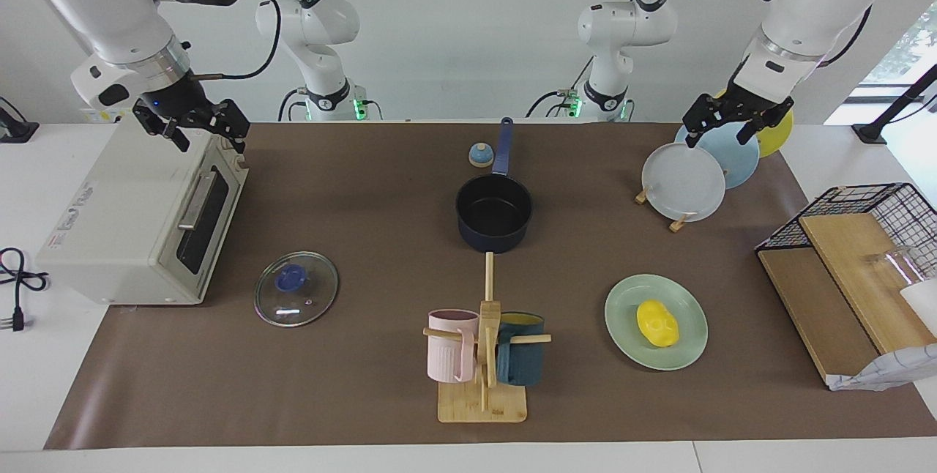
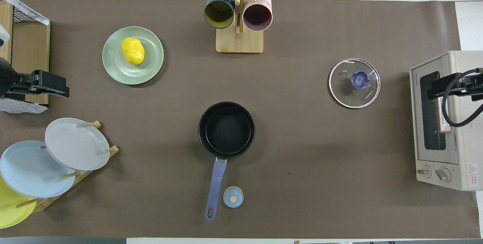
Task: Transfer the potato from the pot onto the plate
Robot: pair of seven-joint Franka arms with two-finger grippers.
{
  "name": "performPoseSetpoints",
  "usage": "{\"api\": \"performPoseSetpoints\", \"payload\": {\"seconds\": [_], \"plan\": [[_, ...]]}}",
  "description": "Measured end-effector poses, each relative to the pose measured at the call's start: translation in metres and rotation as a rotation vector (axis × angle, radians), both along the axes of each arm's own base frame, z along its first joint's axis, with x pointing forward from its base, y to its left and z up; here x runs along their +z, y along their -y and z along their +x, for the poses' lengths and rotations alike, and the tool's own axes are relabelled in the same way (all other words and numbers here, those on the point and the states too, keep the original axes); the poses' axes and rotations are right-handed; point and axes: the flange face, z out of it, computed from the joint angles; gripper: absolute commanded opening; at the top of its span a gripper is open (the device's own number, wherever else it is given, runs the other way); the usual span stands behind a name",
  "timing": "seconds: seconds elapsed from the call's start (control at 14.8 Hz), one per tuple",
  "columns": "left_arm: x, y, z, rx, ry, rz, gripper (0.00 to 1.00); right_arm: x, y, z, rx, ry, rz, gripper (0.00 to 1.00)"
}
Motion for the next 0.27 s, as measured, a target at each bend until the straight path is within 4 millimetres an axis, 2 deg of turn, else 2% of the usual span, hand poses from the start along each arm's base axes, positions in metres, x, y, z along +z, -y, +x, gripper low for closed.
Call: {"api": "performPoseSetpoints", "payload": {"seconds": [0.27], "plan": [[-0.0014, 0.0003, 0.0011, 0.000, -0.002, 0.000, 1.00, 0.0000, 0.0000, 0.0000, 0.000, 0.000, 0.000, 1.00]]}}
